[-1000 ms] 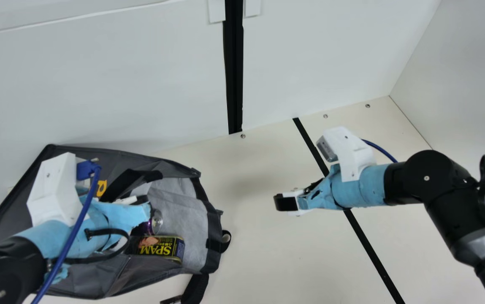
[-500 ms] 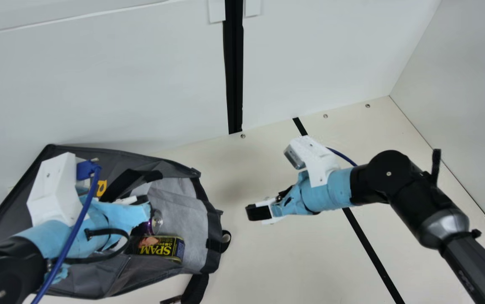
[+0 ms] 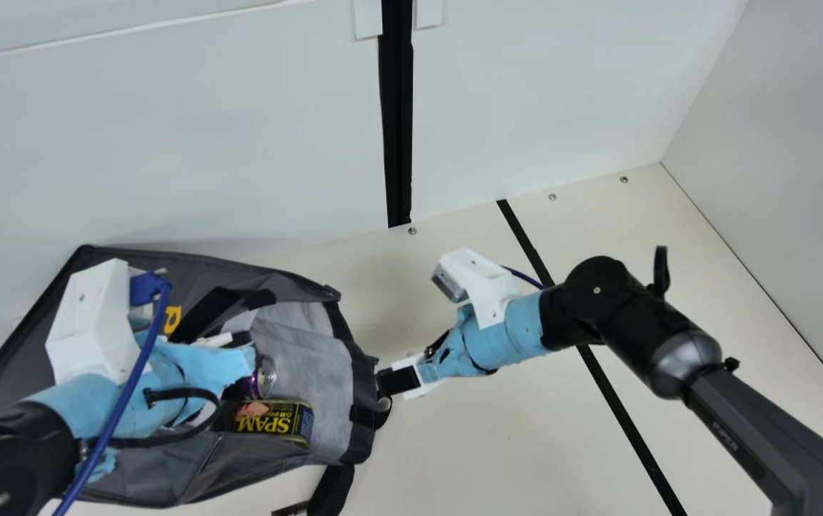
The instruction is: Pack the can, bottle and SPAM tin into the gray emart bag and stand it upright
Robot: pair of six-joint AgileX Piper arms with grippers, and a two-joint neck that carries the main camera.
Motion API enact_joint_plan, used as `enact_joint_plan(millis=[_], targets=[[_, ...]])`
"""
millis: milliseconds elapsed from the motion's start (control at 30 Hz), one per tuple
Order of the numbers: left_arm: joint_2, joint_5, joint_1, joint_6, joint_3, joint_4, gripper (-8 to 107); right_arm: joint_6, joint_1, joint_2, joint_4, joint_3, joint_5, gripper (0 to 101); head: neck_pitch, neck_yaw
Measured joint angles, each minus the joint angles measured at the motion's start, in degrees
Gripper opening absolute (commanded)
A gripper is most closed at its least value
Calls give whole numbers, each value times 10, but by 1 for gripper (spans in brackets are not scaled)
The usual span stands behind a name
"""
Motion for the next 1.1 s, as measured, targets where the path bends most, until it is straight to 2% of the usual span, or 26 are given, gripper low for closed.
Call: enact_joint_plan(millis=[767, 1100], targets=[[0, 0, 0, 0, 0, 0, -8, -40, 74, 111, 83, -37, 5, 95, 0, -1], [0, 0, 0, 0, 0, 0, -8, -62, 90, 162, 120, -67, 8, 95, 0, 0]])
